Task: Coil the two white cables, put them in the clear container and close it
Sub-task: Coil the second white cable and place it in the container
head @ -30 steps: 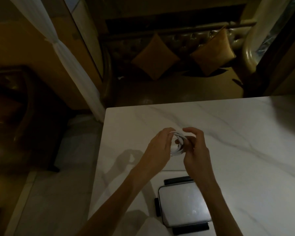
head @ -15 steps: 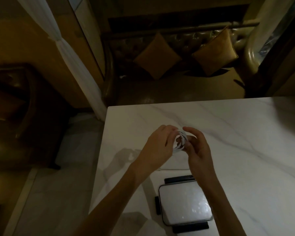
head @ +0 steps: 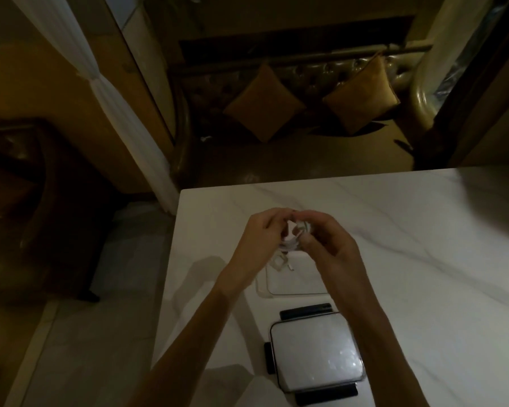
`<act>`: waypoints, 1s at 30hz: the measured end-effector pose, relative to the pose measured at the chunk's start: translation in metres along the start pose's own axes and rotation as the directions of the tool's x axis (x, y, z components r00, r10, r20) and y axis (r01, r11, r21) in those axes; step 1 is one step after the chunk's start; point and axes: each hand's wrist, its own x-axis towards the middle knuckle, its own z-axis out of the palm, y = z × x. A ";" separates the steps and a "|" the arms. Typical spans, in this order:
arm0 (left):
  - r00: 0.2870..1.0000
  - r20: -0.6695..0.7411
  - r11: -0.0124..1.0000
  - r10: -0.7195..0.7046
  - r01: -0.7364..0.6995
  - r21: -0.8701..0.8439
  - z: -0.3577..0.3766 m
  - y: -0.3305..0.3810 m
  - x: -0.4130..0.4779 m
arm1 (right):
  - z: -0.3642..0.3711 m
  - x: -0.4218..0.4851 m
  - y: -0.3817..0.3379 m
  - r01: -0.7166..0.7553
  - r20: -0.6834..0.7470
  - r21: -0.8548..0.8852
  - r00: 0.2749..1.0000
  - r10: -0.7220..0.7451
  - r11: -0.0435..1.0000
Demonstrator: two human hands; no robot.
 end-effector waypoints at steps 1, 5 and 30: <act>0.999 -0.034 0.999 0.033 -0.034 -0.009 -0.002 0.002 -0.002 | -0.002 0.002 -0.002 0.009 0.030 -0.031 1.000 -0.008 0.999; 0.993 -0.106 0.998 0.058 -0.062 -0.034 -0.004 0.006 -0.005 | -0.003 0.007 -0.002 0.095 -0.035 -0.092 0.995 -0.098 0.991; 0.949 0.197 0.874 -0.245 0.305 -0.379 -0.009 -0.057 -0.006 | -0.008 -0.005 0.057 -0.344 -0.069 0.220 0.928 0.366 0.913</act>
